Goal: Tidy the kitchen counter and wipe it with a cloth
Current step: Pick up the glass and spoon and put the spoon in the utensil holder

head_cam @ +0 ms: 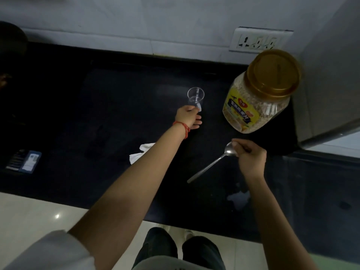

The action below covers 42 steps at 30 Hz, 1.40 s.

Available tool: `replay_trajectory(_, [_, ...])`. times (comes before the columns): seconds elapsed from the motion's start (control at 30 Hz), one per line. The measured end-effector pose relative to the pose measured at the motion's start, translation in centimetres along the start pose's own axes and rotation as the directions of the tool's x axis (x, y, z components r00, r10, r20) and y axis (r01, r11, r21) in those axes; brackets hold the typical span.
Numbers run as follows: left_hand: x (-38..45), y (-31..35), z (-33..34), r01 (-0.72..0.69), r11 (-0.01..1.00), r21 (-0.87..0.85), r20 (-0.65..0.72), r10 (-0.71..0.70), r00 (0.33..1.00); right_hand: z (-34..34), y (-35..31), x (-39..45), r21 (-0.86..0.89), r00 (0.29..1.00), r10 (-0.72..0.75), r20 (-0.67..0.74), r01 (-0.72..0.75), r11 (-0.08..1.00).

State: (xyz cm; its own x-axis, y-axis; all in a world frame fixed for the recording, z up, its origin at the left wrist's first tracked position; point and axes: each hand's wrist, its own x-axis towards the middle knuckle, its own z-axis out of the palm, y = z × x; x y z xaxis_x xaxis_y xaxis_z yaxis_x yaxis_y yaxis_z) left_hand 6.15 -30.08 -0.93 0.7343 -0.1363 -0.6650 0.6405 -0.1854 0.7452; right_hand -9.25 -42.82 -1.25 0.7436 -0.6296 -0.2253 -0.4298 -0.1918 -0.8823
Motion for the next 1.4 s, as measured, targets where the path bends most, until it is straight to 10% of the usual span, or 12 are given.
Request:
replay_trajectory(0.27, [1.4,0.1,1.9,0.104,0.975,-0.198,0.055,-0.095,0.994,-0.3,0.3,0.1,-0.002,1.0,-0.002,0.026,0.002,1.0])
replay_trajectory(0.87, [-13.8,-7.0,-9.9,-0.297,0.931,-0.213,-0.23,0.247,0.941,4.0,-3.5,-3.5,0.071,0.964,-0.117,0.239,0.103,0.992])
replay_trajectory(1.4, [-34.9,-28.9,-37.4,-0.409,0.839,-0.359,-0.728,0.022,0.685,28.4,-9.0,-29.6,0.146,0.589,-0.305,0.748,0.302,0.942])
